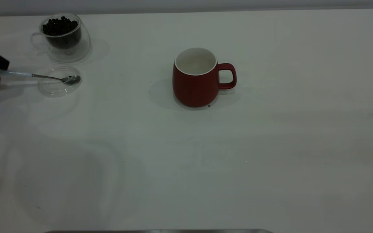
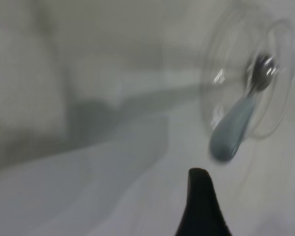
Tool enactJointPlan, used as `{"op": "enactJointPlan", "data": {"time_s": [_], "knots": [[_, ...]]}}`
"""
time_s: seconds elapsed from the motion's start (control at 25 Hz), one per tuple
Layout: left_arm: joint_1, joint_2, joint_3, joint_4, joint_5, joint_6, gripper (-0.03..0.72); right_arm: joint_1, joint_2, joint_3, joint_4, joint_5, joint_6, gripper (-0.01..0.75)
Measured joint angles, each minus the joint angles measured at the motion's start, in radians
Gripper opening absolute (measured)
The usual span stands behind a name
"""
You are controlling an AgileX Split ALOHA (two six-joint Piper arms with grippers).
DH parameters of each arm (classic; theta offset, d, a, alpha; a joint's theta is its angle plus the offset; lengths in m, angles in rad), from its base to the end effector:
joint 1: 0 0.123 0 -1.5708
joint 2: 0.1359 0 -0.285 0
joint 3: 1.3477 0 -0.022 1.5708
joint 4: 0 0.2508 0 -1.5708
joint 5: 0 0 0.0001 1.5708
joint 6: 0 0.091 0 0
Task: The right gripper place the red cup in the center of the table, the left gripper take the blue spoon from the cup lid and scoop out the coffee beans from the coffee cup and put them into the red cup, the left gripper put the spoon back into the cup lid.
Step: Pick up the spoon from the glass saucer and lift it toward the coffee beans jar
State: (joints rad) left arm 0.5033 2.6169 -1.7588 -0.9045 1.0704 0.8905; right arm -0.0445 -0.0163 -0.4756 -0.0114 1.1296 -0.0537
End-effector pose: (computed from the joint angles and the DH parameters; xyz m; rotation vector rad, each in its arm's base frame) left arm 0.4296 0.1648 0.0063 -0.2412 2.6821 -1.0081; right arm -0.0076 -0.0006 0.2650 -0.0088 2.1221 -0.0721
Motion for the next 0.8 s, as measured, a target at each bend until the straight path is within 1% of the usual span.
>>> {"op": "enactJointPlan", "data": {"time_s": [0.16, 0.48, 0.8], "knots": [[0.000, 0.024, -0.004, -0.070, -0.007, 0.044, 0.578, 0.000, 0.000, 0.000, 0.000, 0.000, 0.000, 0.590], [0.000, 0.069, -0.042, -0.082, -0.010, 0.058, 0.577, 0.000, 0.000, 0.000, 0.000, 0.000, 0.000, 0.590], [-0.008, 0.087, -0.122, -0.082, -0.008, 0.068, 0.576, 0.000, 0.000, 0.000, 0.000, 0.000, 0.000, 0.590]]}}
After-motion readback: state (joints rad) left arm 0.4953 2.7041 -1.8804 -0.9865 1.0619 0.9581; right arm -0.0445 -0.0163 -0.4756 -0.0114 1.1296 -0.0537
